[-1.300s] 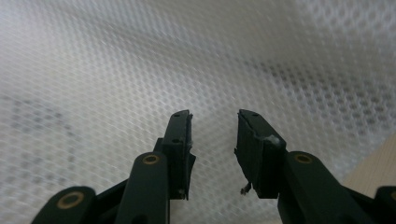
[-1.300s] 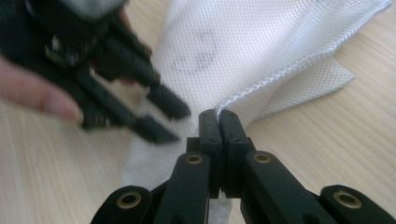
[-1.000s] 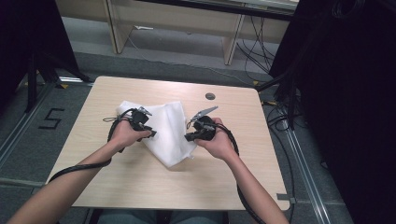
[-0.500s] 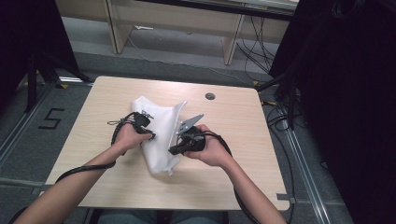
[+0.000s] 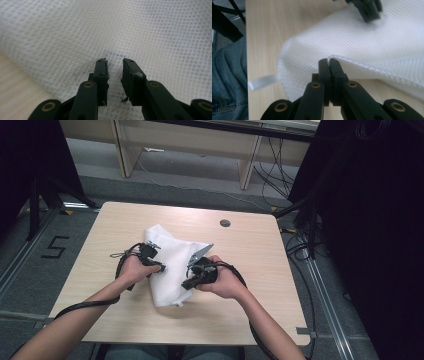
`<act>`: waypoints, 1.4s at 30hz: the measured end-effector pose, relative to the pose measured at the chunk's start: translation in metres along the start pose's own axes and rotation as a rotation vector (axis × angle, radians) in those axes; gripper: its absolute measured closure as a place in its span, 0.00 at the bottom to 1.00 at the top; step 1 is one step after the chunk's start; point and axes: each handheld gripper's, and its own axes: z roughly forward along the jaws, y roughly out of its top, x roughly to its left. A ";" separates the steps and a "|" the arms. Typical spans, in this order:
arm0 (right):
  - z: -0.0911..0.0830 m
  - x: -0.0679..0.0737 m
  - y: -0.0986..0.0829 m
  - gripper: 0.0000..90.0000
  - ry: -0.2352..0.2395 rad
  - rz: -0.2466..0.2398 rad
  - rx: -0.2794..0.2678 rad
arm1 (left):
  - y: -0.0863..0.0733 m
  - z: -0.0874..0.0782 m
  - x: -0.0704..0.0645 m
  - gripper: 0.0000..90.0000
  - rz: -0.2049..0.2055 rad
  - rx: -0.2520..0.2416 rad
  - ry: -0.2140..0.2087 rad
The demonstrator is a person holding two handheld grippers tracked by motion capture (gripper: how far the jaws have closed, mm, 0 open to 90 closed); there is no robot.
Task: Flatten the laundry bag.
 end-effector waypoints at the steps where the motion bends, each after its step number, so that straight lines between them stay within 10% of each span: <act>1: -0.004 -0.003 -0.006 1.00 -0.019 0.053 0.037 | -0.003 -0.002 -0.007 0.79 0.015 0.016 -0.009; 7: -0.017 -0.026 -0.022 0.82 -0.075 0.169 0.073 | -0.009 -0.007 -0.023 0.78 0.083 0.070 -0.035; 10: -0.033 -0.039 -0.023 0.69 -0.175 0.354 -0.029 | -0.010 -0.007 -0.031 0.79 0.093 0.072 -0.039; 13: -0.039 -0.066 -0.019 0.66 -0.325 0.413 -0.099 | -0.011 -0.006 -0.035 0.79 0.104 0.071 -0.035; 20: -0.024 -0.095 -0.014 0.67 -0.372 0.504 -0.061 | -0.011 -0.006 -0.035 0.79 0.106 0.063 -0.032; 34: 0.010 -0.111 -0.015 0.67 -0.350 0.522 0.018 | -0.009 -0.006 -0.039 0.79 0.128 0.084 -0.010; 42: 0.014 -0.106 -0.013 0.99 -0.331 0.499 0.052 | -0.008 -0.006 -0.039 0.79 0.136 0.094 -0.010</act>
